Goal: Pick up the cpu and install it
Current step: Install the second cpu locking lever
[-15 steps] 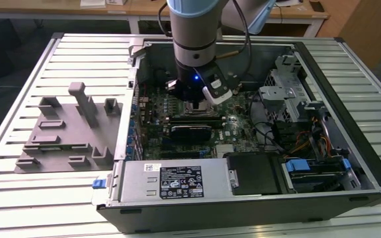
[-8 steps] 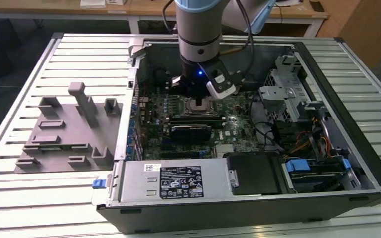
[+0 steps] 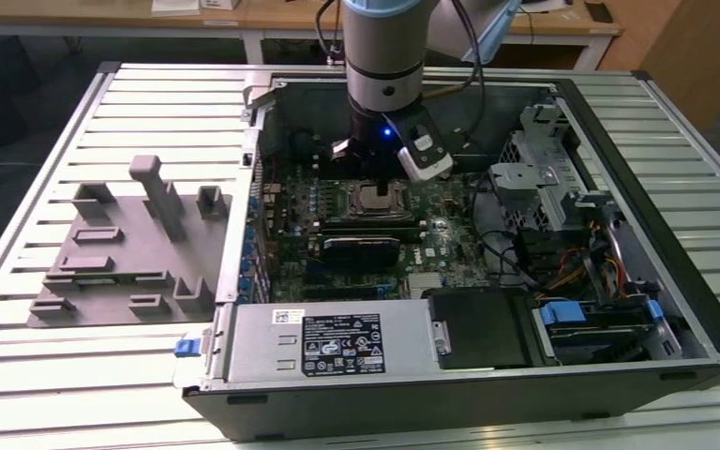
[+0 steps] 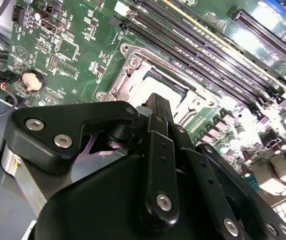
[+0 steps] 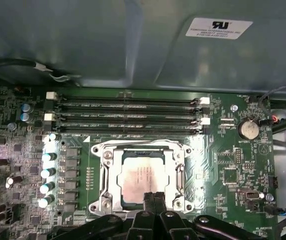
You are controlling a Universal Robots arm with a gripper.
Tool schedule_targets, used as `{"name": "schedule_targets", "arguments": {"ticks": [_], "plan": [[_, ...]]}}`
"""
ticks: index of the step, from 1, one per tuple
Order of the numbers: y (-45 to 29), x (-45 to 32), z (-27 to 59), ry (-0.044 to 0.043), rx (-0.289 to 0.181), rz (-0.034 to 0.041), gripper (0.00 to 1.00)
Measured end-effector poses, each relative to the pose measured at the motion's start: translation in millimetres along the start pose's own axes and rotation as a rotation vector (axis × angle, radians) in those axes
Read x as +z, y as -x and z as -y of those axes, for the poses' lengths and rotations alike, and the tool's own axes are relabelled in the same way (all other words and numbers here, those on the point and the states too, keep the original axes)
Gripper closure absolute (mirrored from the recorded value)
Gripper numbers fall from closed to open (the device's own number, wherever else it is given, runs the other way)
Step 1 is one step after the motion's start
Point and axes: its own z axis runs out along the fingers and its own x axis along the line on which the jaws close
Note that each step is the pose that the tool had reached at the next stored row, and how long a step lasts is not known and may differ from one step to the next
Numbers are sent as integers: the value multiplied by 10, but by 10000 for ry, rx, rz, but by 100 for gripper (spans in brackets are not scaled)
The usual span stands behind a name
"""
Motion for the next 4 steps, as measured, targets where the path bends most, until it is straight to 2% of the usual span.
{"name": "schedule_targets", "arguments": {"ticks": [4], "plan": [[2, 0, -2, -1, 0, 0, 89]]}}
